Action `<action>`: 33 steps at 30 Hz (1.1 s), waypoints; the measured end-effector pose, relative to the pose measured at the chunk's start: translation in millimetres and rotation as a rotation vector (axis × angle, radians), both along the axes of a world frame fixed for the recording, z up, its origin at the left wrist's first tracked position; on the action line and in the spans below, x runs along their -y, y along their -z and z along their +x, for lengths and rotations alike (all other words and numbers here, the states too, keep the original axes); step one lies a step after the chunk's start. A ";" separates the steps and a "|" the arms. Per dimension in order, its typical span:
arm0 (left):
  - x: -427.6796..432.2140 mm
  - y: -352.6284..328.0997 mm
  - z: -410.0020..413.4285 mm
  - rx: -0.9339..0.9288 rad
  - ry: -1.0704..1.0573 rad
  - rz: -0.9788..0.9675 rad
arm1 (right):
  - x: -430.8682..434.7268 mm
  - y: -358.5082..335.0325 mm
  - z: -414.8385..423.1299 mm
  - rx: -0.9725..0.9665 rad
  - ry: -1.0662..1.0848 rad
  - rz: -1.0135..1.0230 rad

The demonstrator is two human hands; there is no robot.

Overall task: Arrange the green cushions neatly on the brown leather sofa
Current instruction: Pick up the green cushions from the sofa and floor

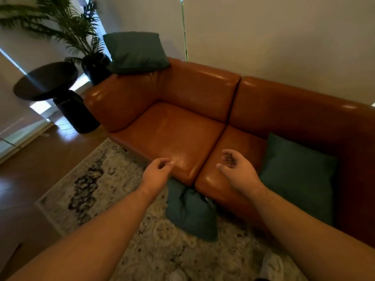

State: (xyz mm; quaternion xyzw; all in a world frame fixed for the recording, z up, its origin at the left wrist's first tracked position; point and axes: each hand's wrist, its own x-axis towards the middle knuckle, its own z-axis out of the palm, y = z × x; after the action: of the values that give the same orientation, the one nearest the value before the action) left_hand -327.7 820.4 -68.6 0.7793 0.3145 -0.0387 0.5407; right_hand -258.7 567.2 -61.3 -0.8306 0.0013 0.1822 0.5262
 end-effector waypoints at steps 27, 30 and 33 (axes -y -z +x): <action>-167.4 116.6 20.4 -0.152 0.365 -0.025 | -138.1 128.5 -56.2 -0.171 0.370 -0.069; -188.5 134.3 22.5 -0.156 0.429 -0.025 | -157.7 147.2 -69.2 -0.172 0.472 -0.069; -203.8 161.9 19.9 -0.183 0.426 -0.037 | -171.0 178.2 -77.9 -0.201 0.516 -0.058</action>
State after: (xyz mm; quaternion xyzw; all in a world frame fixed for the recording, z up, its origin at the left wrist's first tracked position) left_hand -307.9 1024.2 -230.5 0.8113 0.1899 -0.2281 0.5037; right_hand -336.6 738.2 -239.5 -0.7952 0.2702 0.1237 0.5285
